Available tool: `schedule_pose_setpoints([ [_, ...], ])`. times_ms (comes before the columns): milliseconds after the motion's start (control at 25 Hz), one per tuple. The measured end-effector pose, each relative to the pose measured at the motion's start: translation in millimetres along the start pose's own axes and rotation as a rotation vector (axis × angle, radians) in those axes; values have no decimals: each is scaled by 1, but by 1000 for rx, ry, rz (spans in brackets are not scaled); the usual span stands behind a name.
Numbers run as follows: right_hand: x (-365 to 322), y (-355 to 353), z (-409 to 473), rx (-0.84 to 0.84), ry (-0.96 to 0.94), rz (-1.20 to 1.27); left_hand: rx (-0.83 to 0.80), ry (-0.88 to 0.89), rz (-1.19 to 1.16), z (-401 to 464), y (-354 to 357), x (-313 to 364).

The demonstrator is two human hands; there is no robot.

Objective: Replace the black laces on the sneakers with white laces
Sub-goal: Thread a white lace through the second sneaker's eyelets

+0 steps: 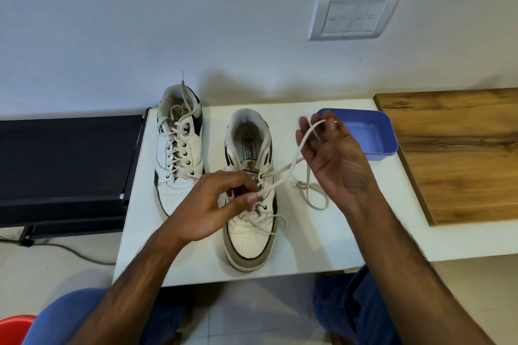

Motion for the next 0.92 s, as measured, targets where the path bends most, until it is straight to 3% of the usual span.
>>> schedule_pose_setpoints([
  [80, -6, 2, -1, 5, -9, 38, 140, -16, 20, 4, 2, -1],
  [200, -1, -1, -1, -37, 77, -144, 368, -203, 127, 8, 2, -13],
  [360, 19, -6, -3, -173, 80, -843, 291, -347, 108, 10, 8, -18],
  [440, 32, -5, -6, -211, 32, -1070, 280, -370, 115, 11, 9, -18],
  [640, 62, -3, -13, -295, -175, -1396, 236, -368, 64, 12, 4, -17],
  [920, 72, -6, -11, -349, -335, -1621, 152, -324, 33, 8, -3, -25],
])
Point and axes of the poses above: each hand's wrist, its own z-axis towards the middle knuckle, its own y-axis out of the palm, x = y × z, the point moved 1 cm from there along z, towards the middle knuckle, and after that the axes turned 12 degrees about z, right-handed, at the moved point
